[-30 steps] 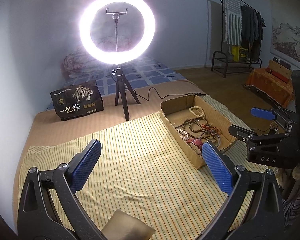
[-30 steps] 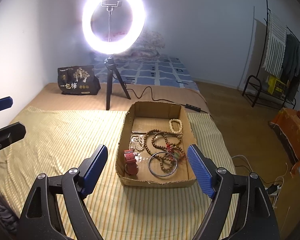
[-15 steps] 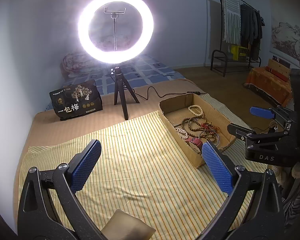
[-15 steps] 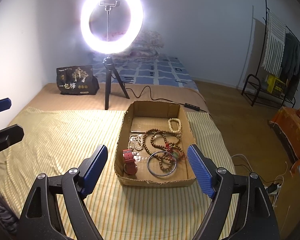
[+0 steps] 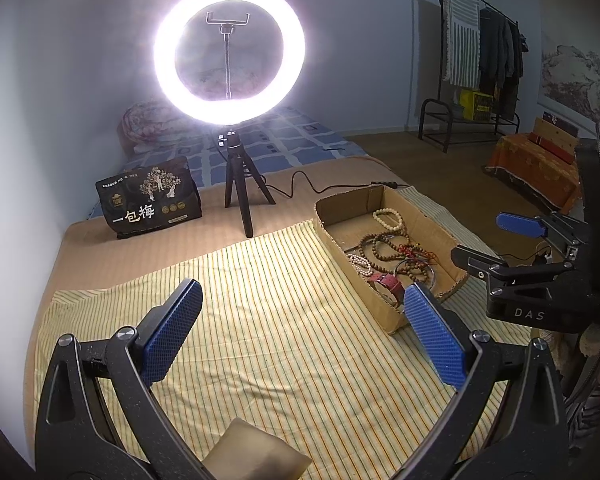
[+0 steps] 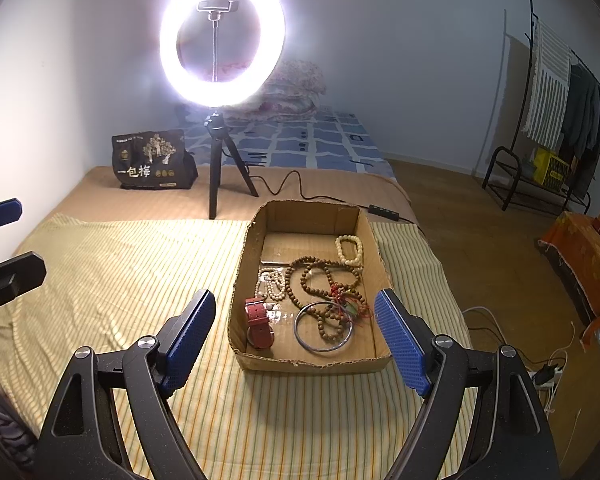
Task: Organize jewelry
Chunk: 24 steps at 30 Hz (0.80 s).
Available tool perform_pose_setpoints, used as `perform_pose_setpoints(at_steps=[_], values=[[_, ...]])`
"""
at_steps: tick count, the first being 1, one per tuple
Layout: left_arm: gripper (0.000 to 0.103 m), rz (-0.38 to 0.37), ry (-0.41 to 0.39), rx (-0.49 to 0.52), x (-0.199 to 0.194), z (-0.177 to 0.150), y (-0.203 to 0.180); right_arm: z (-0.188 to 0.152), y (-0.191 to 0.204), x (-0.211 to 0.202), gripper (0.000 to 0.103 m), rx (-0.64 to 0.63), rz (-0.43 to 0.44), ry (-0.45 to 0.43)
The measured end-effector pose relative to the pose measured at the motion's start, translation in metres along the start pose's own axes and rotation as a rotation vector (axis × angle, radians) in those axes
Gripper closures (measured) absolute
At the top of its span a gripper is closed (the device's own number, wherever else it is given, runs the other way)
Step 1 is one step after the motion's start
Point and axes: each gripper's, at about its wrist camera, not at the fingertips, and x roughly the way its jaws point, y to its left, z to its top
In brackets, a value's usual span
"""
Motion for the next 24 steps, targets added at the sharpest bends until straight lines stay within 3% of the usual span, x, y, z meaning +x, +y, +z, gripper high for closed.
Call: perform_pose_setpoints(at_steps=[24], values=[[0.001,-0.004,0.002,0.002,-0.0003,-0.0011,-0.0012,-0.0004,0.0001,0.0002,0.021,0.001,0.001,0.003]])
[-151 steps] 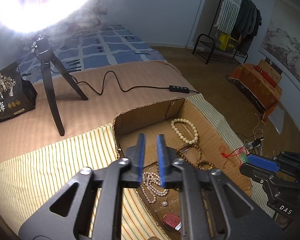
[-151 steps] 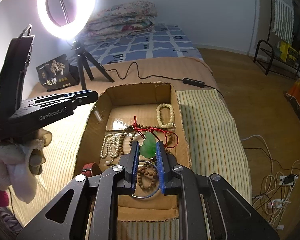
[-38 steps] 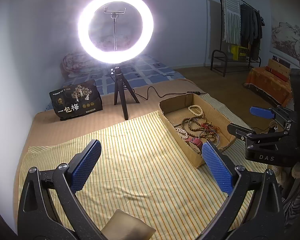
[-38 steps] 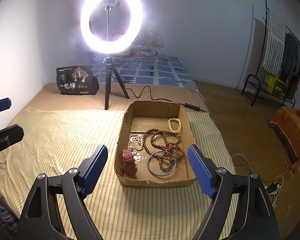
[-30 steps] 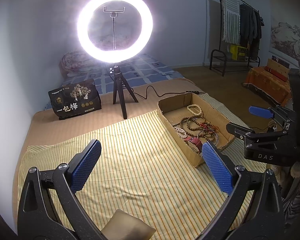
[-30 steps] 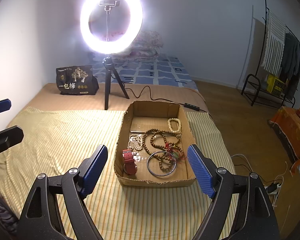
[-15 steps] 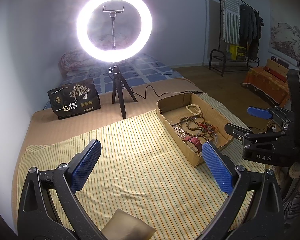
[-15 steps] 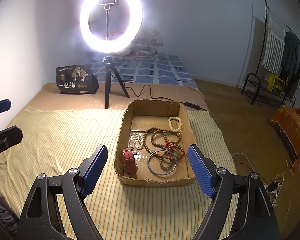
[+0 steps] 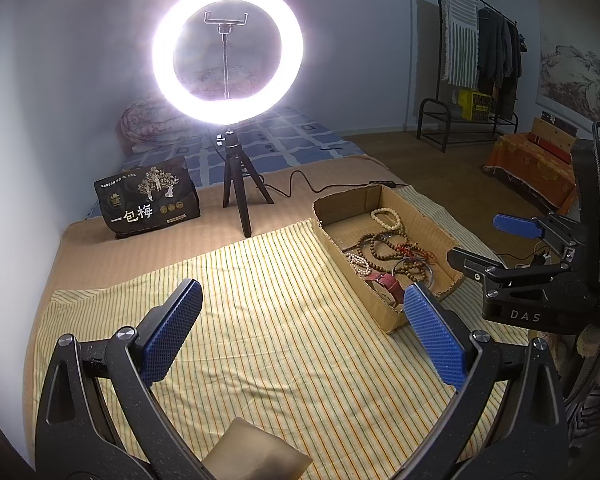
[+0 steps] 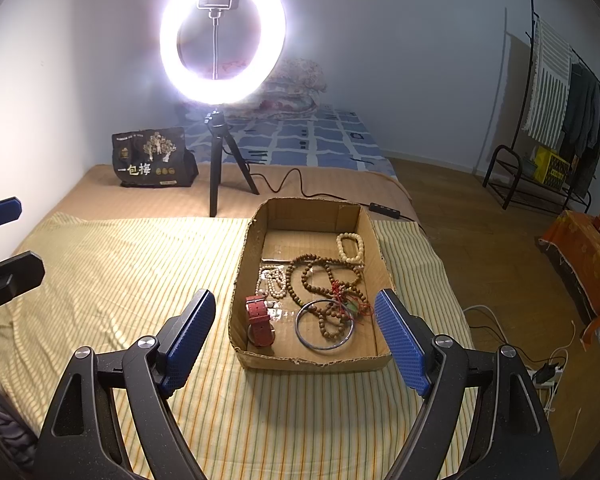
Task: Organize jewelry
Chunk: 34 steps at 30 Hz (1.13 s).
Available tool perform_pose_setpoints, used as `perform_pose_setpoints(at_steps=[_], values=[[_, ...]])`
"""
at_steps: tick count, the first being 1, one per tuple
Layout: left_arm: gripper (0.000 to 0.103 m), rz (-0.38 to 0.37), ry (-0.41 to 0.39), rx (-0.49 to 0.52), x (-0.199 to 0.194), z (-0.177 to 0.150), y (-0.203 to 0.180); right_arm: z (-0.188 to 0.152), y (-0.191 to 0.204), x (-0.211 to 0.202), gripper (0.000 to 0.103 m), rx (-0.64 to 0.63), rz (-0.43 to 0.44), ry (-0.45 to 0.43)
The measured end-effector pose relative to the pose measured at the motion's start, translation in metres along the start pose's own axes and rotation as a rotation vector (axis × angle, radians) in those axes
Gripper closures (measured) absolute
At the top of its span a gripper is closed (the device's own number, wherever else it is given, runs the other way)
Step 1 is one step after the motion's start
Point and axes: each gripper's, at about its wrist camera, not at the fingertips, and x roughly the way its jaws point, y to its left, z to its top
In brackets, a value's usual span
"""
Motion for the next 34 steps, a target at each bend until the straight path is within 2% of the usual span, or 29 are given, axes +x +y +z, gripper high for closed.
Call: perform_pose_setpoints(at_steps=[24,34], values=[[0.001,-0.007,0.011,0.009,-0.0001,-0.0019,-0.0046,-0.0048,0.0019,-0.0005,0.021,0.002,0.0,0.008],[0.001,0.009,-0.015,0.023,-0.0026,-0.0015,-0.0027,-0.0073,0.0033,0.0003,0.021,0.001,0.0,0.015]])
